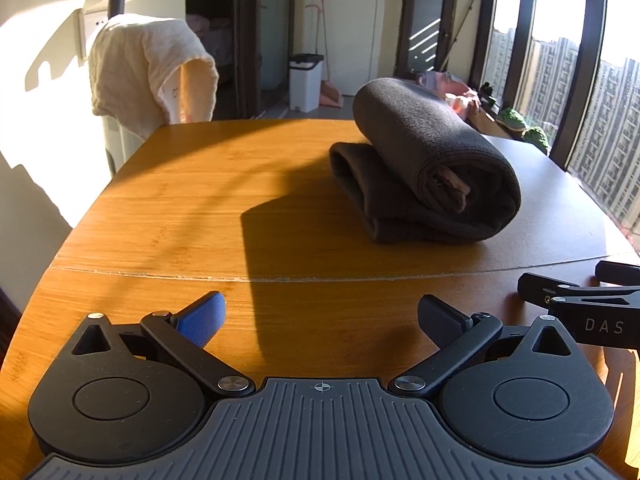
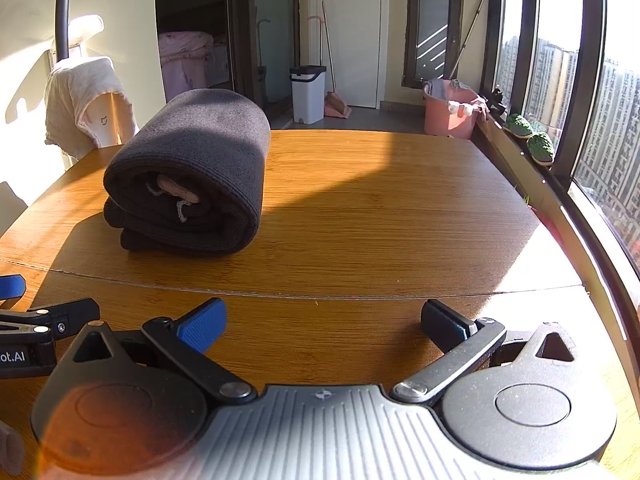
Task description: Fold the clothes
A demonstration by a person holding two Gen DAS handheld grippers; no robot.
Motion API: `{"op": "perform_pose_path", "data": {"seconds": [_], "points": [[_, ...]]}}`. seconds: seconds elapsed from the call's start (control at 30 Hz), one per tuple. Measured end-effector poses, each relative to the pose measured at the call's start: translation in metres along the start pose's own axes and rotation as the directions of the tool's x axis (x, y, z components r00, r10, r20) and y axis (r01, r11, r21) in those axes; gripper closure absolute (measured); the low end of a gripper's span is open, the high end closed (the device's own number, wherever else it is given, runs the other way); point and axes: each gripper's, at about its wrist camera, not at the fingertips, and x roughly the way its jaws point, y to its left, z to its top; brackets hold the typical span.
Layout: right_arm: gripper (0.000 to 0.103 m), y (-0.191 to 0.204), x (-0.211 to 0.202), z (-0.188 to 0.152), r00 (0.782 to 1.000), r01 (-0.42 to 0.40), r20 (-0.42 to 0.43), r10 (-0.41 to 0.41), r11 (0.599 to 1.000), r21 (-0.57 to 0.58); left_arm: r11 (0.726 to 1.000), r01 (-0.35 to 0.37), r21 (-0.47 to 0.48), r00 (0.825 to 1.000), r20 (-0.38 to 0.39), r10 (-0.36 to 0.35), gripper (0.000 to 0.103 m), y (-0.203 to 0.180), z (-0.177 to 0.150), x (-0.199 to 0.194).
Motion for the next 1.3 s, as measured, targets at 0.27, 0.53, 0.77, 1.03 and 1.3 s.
{"op": "perform_pose_path", "data": {"seconds": [0.27,0.53,0.77,1.03,1.3], "points": [[0.0,-0.001,0.0,0.0,1.0,-0.005,0.0,0.005,1.0,-0.003,1.0,-0.003,-0.021,1.0,0.01,0.004,0.0,0.004,-0.002,-0.002],[0.0,0.001,0.001,0.001,1.0,0.002,0.0,-0.002,1.0,0.0,0.999,0.007,-0.053,1.0,0.021,-0.006,0.0,0.008,-0.003,-0.005],[0.0,-0.002,-0.001,0.0,0.999,-0.054,-0.005,0.054,0.998,-0.042,0.999,-0.004,-0.043,1.0,0.015,0.004,0.0,0.006,-0.002,-0.004],[0.0,-0.01,0.001,0.006,0.995,-0.097,-0.045,0.094,0.993,-0.072,0.999,-0.031,-0.007,1.0,-0.002,0.031,0.0,0.001,-0.002,0.0],[0.0,-0.012,0.001,0.004,0.997,-0.067,-0.038,0.065,0.996,-0.052,0.999,-0.04,0.008,0.999,-0.009,0.04,0.0,-0.001,-0.002,0.001]]}}
